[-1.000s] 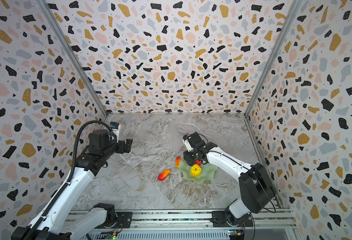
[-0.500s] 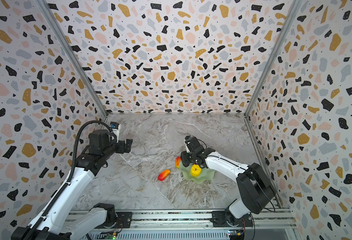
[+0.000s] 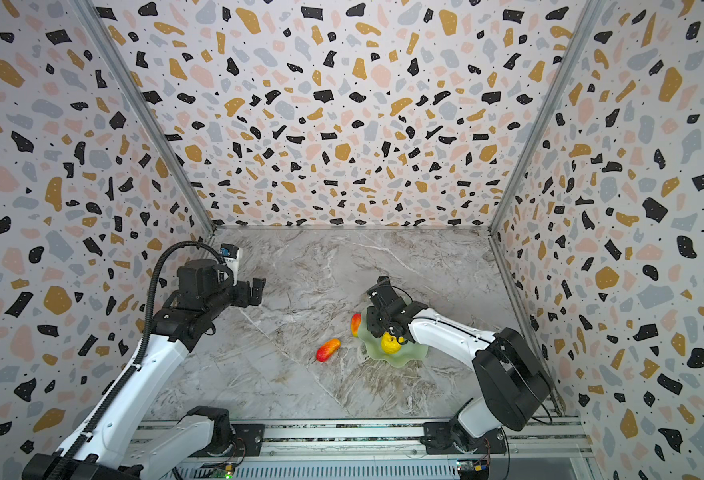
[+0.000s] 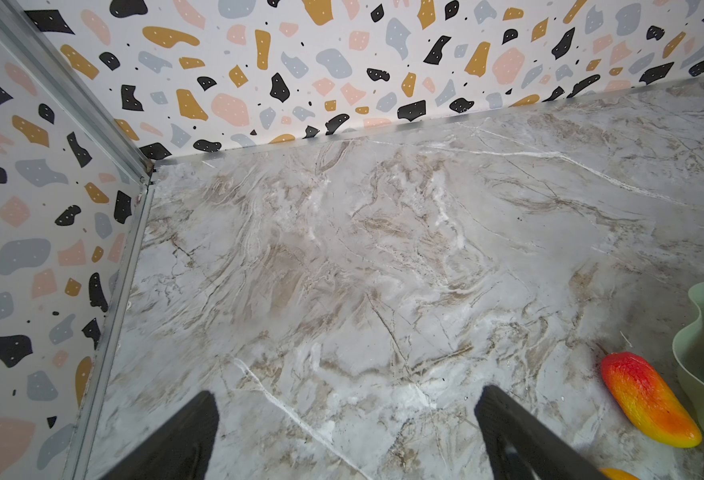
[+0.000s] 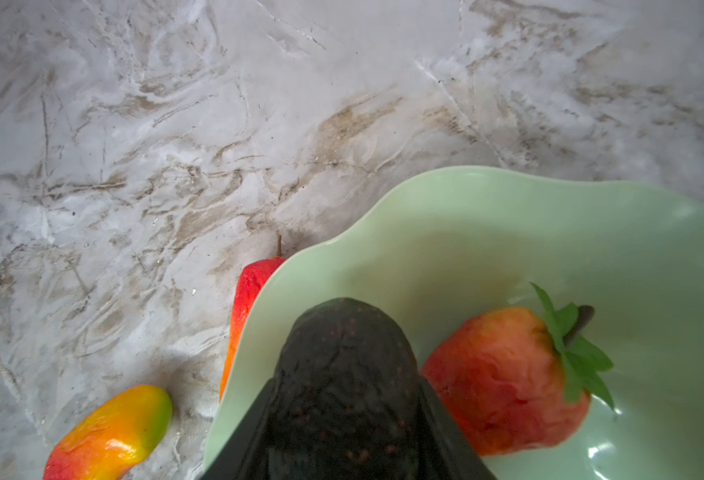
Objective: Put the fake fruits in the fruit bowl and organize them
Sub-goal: 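Carry the avocado into the green bowl and open the right gripper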
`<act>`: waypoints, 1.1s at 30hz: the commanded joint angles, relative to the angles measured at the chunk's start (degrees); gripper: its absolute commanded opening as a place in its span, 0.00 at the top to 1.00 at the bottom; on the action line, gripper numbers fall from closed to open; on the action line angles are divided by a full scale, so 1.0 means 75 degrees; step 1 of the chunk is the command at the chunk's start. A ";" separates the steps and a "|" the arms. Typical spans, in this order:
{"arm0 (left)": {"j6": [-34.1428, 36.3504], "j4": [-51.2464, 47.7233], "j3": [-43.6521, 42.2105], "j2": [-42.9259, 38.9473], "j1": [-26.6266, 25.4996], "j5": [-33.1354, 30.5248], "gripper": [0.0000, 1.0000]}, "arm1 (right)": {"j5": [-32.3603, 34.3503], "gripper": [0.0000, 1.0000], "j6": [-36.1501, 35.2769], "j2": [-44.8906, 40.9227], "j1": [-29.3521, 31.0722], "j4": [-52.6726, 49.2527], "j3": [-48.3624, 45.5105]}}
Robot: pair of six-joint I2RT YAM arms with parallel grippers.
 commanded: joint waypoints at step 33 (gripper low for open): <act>0.0022 0.0170 -0.0005 -0.0160 0.0040 0.0107 0.00 | 0.0568 0.41 -0.0410 0.0395 0.0201 -0.0233 0.0430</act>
